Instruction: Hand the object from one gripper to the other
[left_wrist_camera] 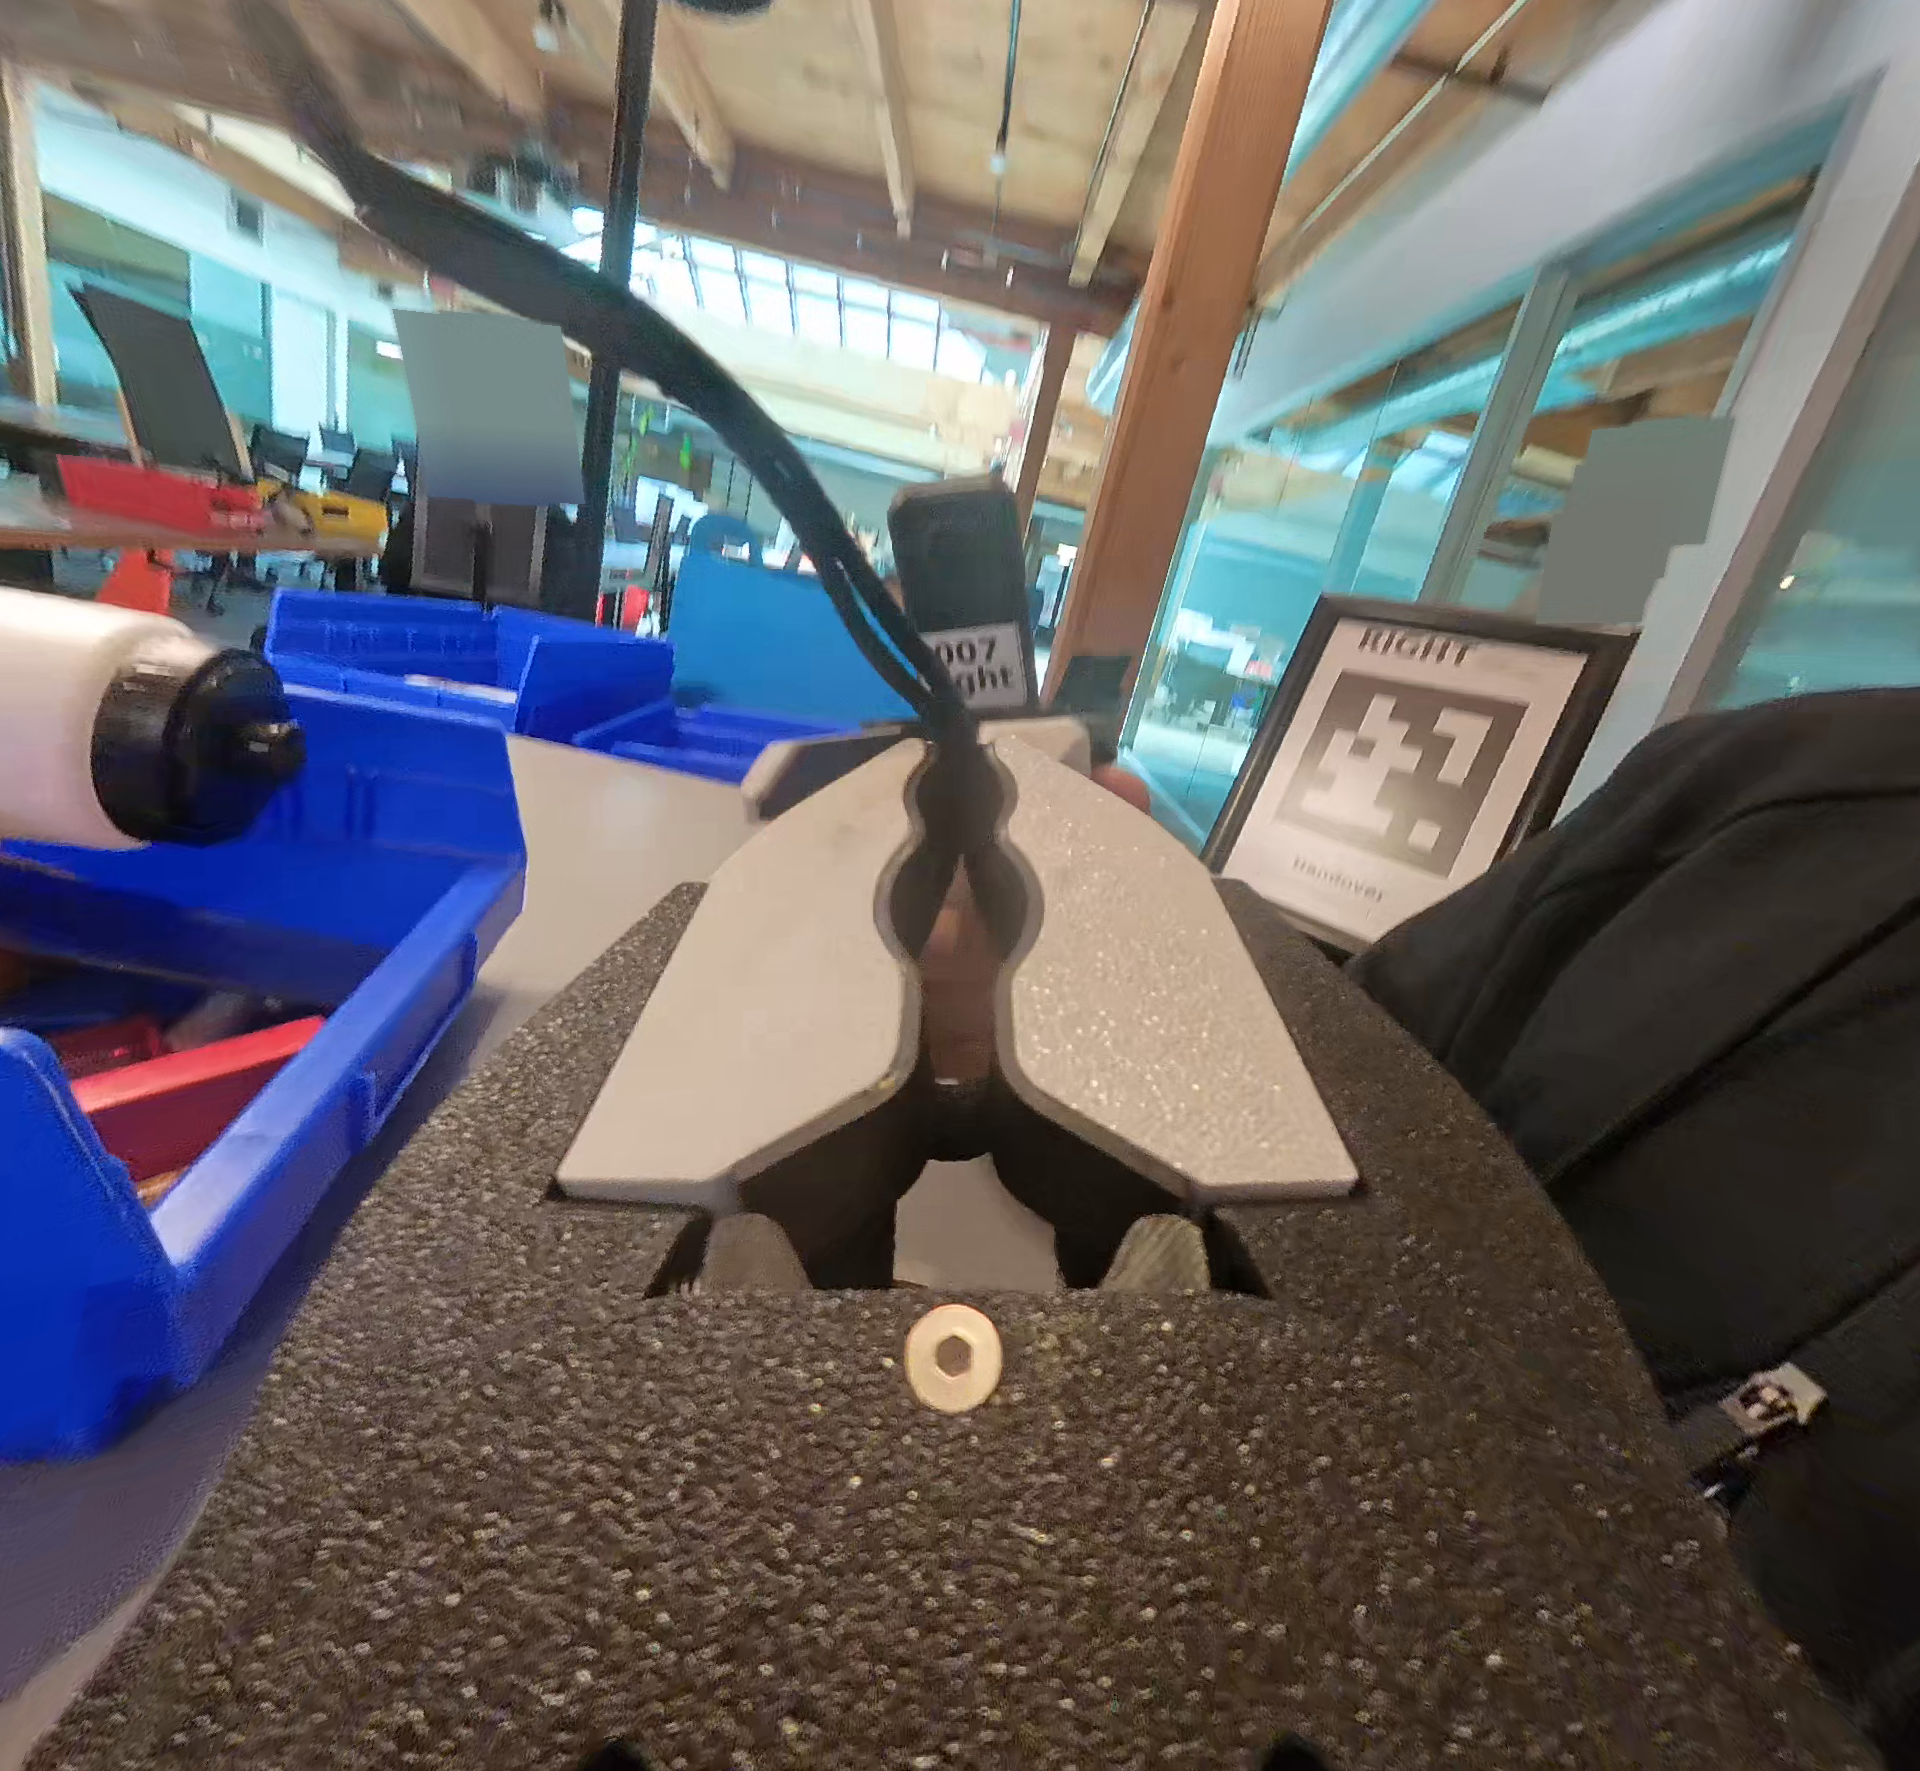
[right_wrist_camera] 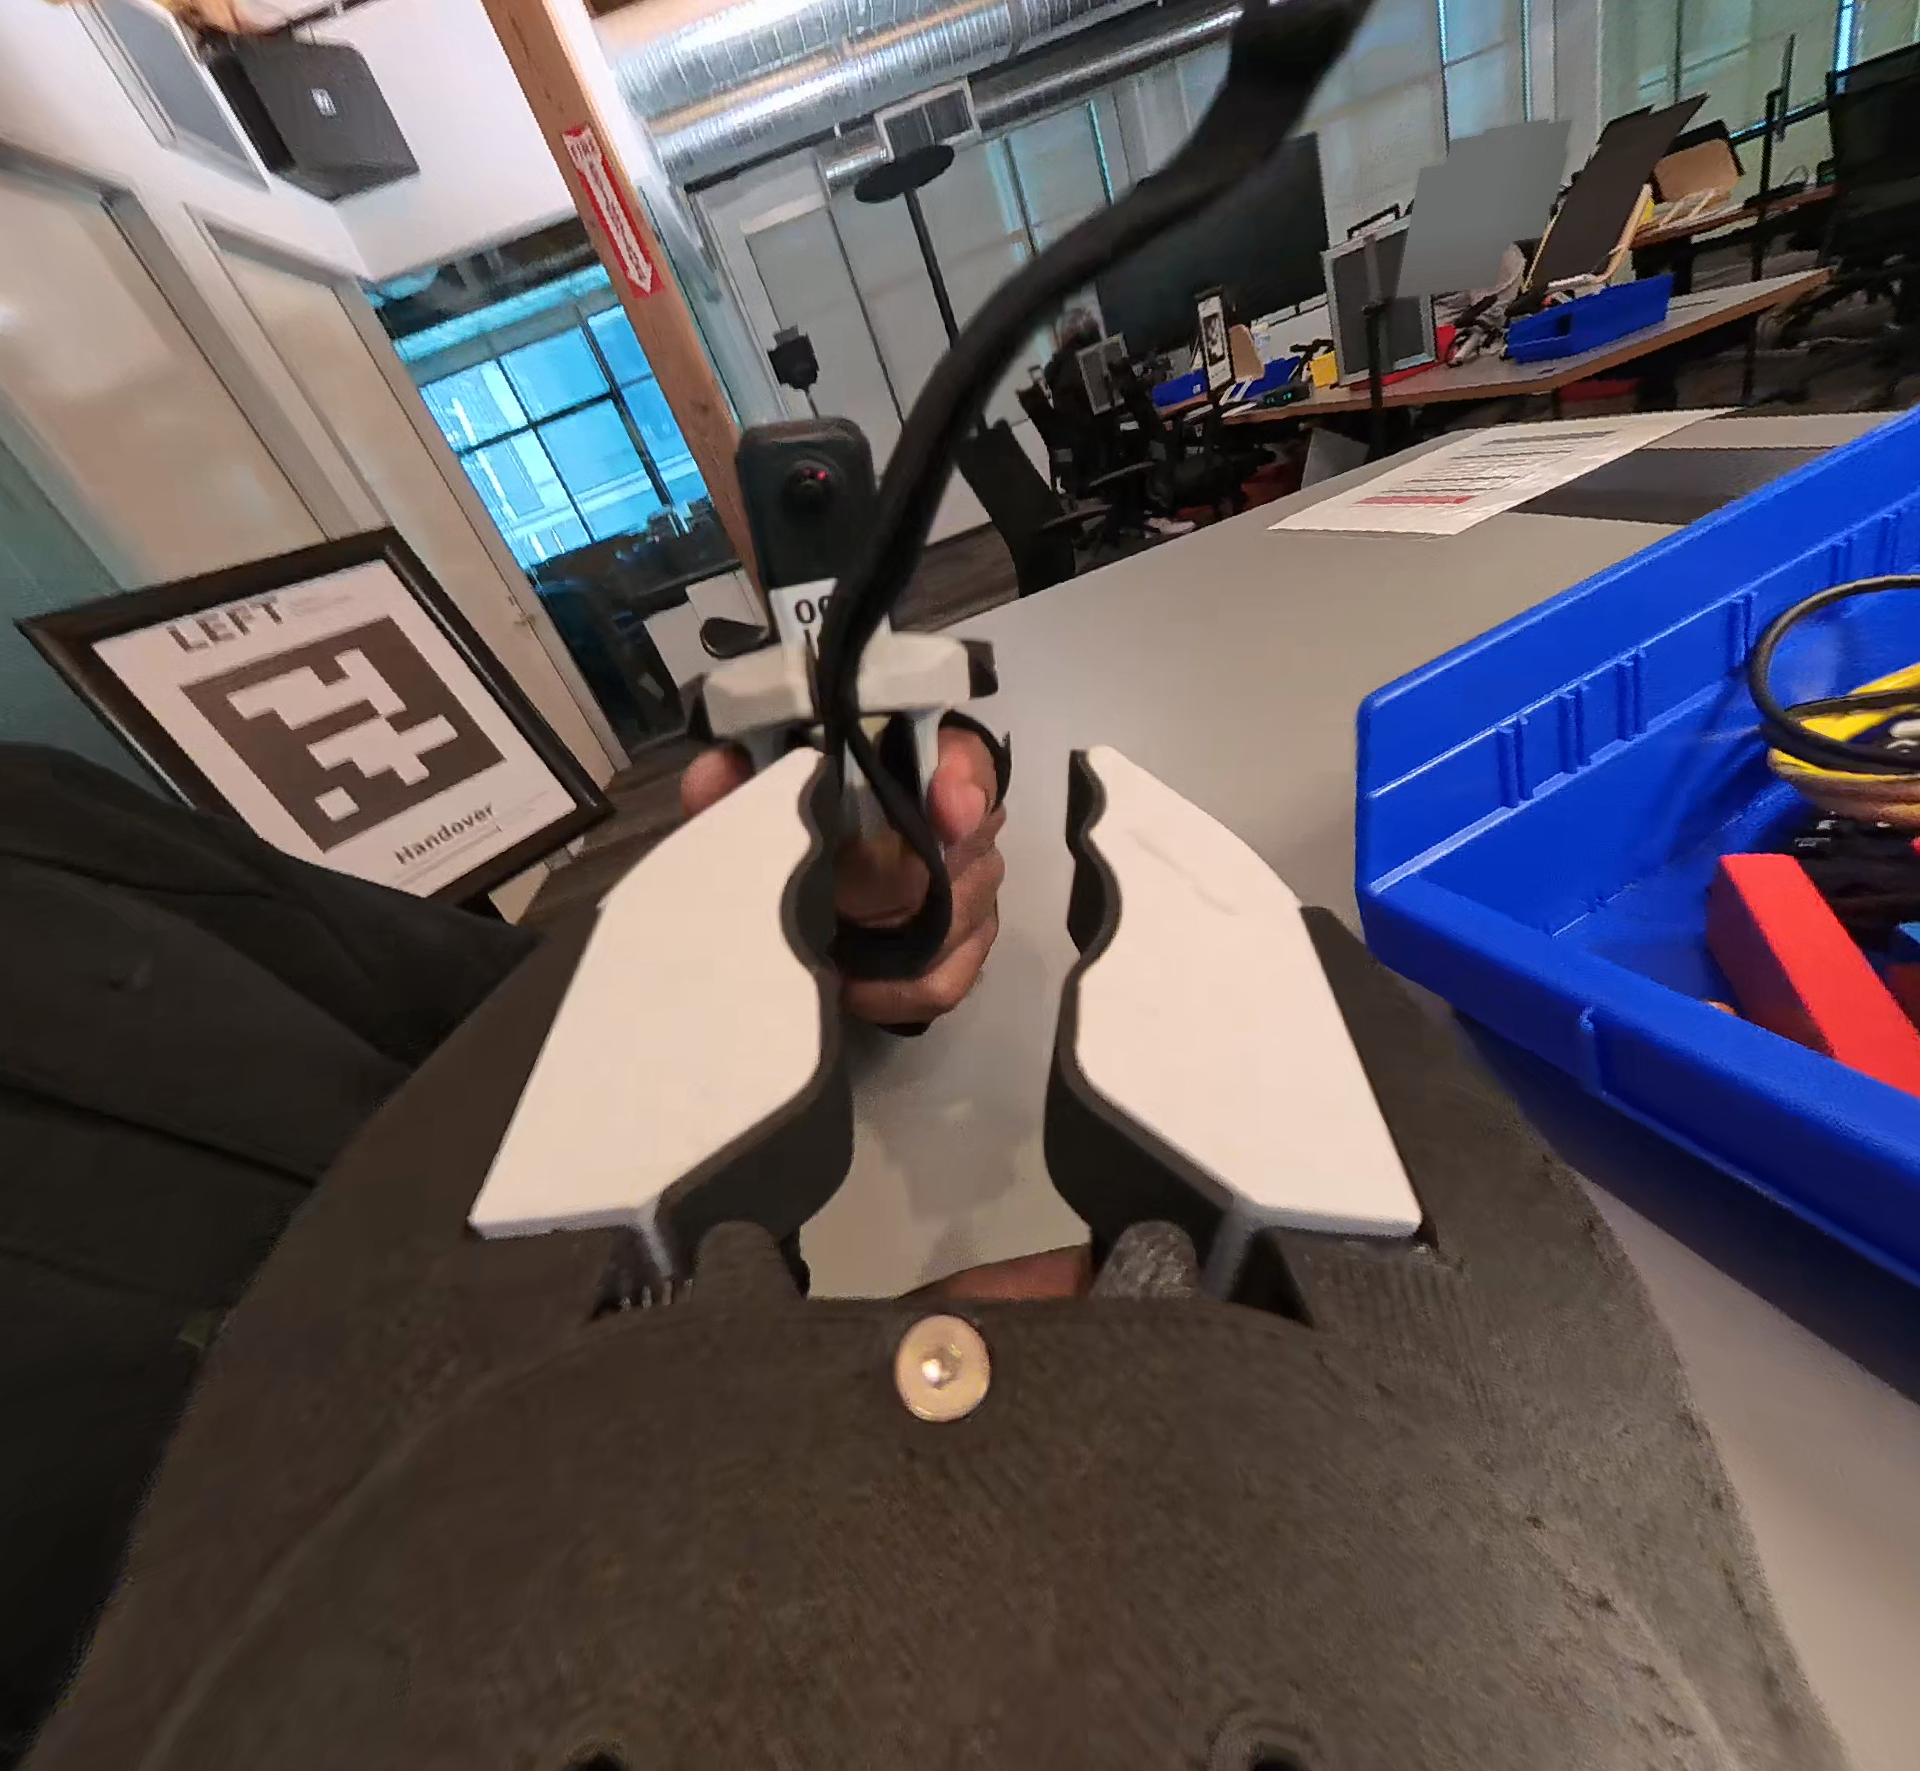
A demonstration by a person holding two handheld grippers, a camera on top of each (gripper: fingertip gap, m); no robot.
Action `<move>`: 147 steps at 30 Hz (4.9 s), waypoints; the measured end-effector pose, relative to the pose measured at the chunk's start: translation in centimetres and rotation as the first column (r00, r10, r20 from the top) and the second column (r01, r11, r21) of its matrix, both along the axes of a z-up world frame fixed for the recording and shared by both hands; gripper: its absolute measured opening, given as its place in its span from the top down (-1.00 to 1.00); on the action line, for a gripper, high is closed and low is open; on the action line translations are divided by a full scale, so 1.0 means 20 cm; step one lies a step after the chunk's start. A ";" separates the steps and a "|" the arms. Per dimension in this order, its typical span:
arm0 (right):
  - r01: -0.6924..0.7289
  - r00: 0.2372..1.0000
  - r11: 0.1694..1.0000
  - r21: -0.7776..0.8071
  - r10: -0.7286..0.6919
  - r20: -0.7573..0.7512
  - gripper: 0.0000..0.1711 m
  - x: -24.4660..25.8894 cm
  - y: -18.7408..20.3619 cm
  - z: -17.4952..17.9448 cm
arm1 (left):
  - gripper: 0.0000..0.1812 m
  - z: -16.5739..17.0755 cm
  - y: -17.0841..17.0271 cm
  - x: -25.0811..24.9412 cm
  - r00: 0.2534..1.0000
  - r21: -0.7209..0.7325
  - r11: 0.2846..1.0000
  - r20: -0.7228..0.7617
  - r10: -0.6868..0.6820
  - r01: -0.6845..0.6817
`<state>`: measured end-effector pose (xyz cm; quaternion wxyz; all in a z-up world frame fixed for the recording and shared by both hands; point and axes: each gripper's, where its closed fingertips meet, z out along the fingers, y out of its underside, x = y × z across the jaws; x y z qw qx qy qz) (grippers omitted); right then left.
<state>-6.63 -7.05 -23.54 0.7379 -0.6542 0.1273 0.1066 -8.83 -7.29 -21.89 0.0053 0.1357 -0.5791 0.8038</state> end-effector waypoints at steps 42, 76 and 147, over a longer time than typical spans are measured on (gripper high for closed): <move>-0.322 0.944 0.933 -0.157 0.330 0.025 0.93 -0.32 0.06 -0.10 | 0.50 -0.10 0.13 0.14 0.176 0.077 0.499 0.972 0.153 -0.863; 0.289 0.926 0.903 -0.318 -0.180 0.331 0.94 0.09 -0.01 -0.16 | 0.48 -0.04 0.06 0.08 0.986 0.106 0.981 0.072 0.153 -0.160; 0.347 0.881 -0.387 -0.854 0.447 0.156 0.72 1.73 0.23 -0.54 | 0.62 -0.13 0.94 1.33 0.780 0.080 0.778 0.143 0.609 -0.623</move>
